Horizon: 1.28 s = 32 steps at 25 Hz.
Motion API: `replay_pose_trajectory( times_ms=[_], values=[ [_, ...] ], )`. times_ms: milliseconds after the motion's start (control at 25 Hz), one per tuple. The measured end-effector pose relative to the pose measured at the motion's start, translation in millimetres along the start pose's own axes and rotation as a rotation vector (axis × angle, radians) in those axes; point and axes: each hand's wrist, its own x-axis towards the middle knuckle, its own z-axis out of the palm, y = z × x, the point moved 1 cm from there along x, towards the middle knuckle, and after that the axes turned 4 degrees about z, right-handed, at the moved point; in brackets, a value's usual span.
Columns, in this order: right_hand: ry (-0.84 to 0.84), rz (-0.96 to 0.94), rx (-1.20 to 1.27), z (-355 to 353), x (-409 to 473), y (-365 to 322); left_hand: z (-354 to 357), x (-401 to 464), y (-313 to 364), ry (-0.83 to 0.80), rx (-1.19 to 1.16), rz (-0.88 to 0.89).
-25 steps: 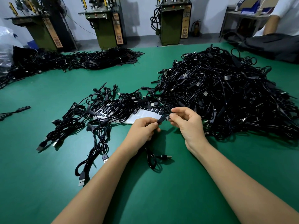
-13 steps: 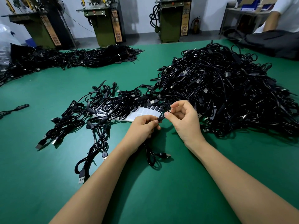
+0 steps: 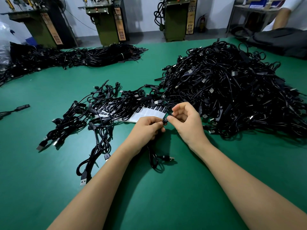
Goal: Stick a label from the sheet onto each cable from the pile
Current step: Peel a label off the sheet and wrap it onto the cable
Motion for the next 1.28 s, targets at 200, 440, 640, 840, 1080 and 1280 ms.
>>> replay_pose_trajectory(
  times_ms=[200, 440, 640, 840, 1080, 1280],
  values=[
    [0.005, -0.003, -0.012, -1.0, 1.0, 1.3, -0.1, 1.3, 0.1, -0.007, -0.014, -0.003],
    [0.005, -0.003, -0.046, -0.6, 1.1, 2.9, -0.6, 1.7, -0.9, -0.003, 0.004, -0.006],
    [0.008, -0.019, -0.095, -0.2, 1.8, 5.0, 0.1, 1.2, -0.2, 0.001, 0.004, -0.009],
    [0.008, -0.037, -0.133, 0.7, 1.3, 6.0, 0.5, 0.2, 0.2, 0.015, 0.029, -0.010],
    [0.020, -0.059, -0.169, 2.6, -0.3, 5.0, 2.0, -1.5, 2.0, 0.036, 0.118, 0.031],
    [0.019, -0.103, -0.235, 4.0, -2.2, 2.5, 1.9, -3.0, 3.1, 0.038, 0.156, 0.039]
  ],
)
